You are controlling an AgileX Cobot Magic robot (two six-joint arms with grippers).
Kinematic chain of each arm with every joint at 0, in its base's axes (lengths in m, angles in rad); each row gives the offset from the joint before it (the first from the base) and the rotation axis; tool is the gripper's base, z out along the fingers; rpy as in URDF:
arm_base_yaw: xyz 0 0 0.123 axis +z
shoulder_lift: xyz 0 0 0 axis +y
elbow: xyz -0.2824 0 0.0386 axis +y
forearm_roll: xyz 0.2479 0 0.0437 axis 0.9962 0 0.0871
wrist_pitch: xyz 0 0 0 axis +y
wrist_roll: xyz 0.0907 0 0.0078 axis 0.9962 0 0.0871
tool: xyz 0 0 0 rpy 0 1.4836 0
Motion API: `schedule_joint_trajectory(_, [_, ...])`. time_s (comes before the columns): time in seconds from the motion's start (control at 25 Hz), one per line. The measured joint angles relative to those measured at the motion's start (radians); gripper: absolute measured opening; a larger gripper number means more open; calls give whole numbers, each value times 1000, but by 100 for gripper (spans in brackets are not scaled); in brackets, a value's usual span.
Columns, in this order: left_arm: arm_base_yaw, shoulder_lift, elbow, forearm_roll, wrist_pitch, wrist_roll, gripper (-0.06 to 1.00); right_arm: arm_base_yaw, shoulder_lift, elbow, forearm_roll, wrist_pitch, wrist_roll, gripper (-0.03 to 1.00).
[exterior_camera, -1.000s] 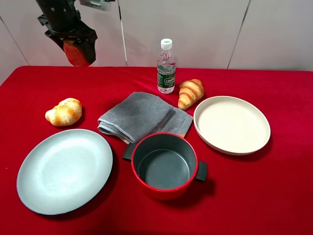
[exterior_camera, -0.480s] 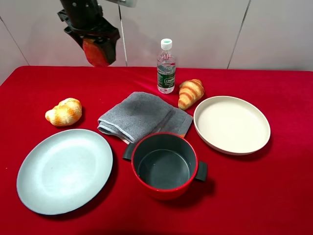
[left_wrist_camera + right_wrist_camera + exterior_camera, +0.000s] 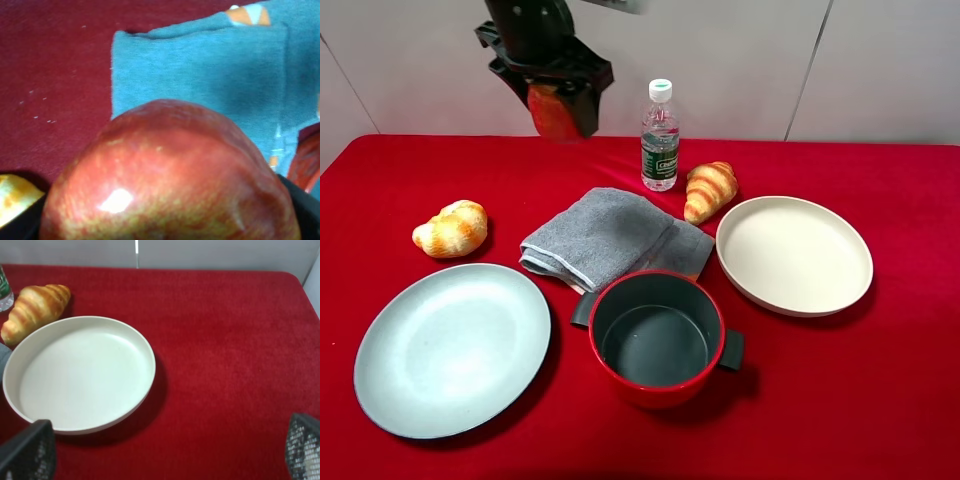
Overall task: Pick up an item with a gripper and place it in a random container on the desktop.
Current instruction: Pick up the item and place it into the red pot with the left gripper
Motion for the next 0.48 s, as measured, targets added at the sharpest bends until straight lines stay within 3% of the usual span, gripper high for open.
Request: schedule_joint_trajectory(0.48, [-167,0,0,-8,0,-38,70,0,0,0,0,0,0,69])
